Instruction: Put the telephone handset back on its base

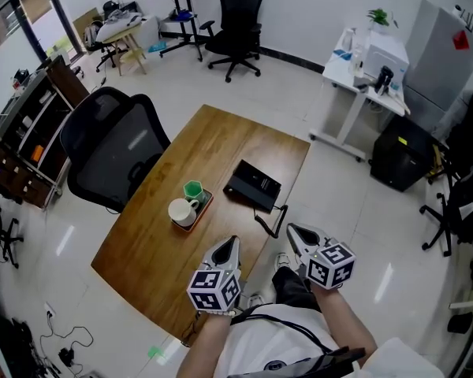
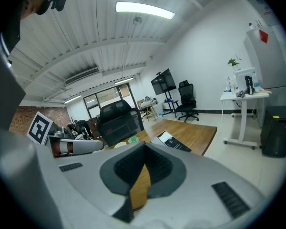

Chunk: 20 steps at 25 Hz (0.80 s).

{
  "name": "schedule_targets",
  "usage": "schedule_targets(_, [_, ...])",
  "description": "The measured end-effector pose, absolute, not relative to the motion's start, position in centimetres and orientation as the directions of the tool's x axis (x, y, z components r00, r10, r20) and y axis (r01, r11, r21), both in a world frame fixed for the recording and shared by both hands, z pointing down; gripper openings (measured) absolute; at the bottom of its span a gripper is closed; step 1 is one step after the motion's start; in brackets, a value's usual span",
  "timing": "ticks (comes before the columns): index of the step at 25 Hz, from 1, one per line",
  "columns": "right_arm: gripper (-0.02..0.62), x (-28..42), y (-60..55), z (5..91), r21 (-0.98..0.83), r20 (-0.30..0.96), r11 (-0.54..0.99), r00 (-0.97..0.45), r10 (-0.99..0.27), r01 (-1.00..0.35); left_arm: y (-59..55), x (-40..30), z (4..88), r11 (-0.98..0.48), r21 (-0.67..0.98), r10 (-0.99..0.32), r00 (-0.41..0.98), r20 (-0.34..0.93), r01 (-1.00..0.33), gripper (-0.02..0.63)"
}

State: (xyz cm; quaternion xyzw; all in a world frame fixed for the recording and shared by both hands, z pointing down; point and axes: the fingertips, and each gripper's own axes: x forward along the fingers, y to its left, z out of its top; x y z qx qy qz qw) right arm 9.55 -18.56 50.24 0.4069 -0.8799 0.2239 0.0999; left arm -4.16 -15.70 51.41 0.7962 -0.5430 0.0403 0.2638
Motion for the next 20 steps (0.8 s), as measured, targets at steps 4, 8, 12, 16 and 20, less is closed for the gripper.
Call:
schedule_targets(4, [0.000, 9.8, -18.9, 50.0, -0.307, 0.358, 0.565, -0.643, -0.677, -0.766, -15.9, -4.3, 51.7, -0.261, 0.390, -0.843, 0.405, 0.353, -0.883, 0.005])
schedule_targets(8, [0.000, 9.9, -19.2, 49.7, -0.294, 0.358, 0.567, -0.639, -0.681, -0.769, -16.2, -4.7, 51.2, -0.242, 0.412, -0.856, 0.393, 0.336, -0.879, 0.005])
schedule_targets(12, [0.000, 10.0, -19.2, 49.1, -0.284, 0.352, 0.568, -0.635, -0.688, -0.773, -16.2, -5.2, 50.7, -0.232, 0.410, -0.867, 0.379, 0.323, -0.882, 0.005])
schedule_targets(16, [0.000, 10.0, -19.1, 49.0, -0.284, 0.351, 0.568, -0.635, -0.688, -0.773, -16.0, -5.2, 51.0, -0.224, 0.415, -0.867, 0.375, 0.327, -0.882, 0.005])
schedule_targets(20, [0.000, 9.9, -18.8, 49.0, -0.286, 0.352, 0.566, -0.634, -0.688, -0.773, -15.6, -5.2, 51.0, -0.227, 0.409, -0.866, 0.375, 0.330, -0.884, 0.005])
